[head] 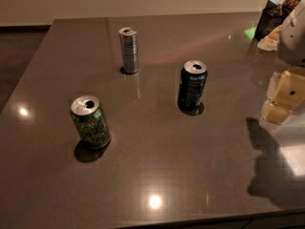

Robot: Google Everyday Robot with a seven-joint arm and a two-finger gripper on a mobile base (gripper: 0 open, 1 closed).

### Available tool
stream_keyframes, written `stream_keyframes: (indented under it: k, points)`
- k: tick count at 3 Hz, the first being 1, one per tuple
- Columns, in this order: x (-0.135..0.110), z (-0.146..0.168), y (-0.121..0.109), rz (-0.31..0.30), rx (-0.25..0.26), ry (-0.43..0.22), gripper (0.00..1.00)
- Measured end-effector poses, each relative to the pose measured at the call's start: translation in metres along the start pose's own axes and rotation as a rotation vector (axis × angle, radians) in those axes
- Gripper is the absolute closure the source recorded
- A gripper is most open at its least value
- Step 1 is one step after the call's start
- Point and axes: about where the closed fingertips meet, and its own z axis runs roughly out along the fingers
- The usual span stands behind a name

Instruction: Move green can near pepsi can

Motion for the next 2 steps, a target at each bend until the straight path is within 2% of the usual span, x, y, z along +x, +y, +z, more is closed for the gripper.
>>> stream_keyframes:
  k: [1,2]
  points:
    - [0.0,0.0,0.0,0.0,0.0,0.0,0.0]
    - [-0.022,-0.004,0.006,-0.02,0.005,-0.039,0.0]
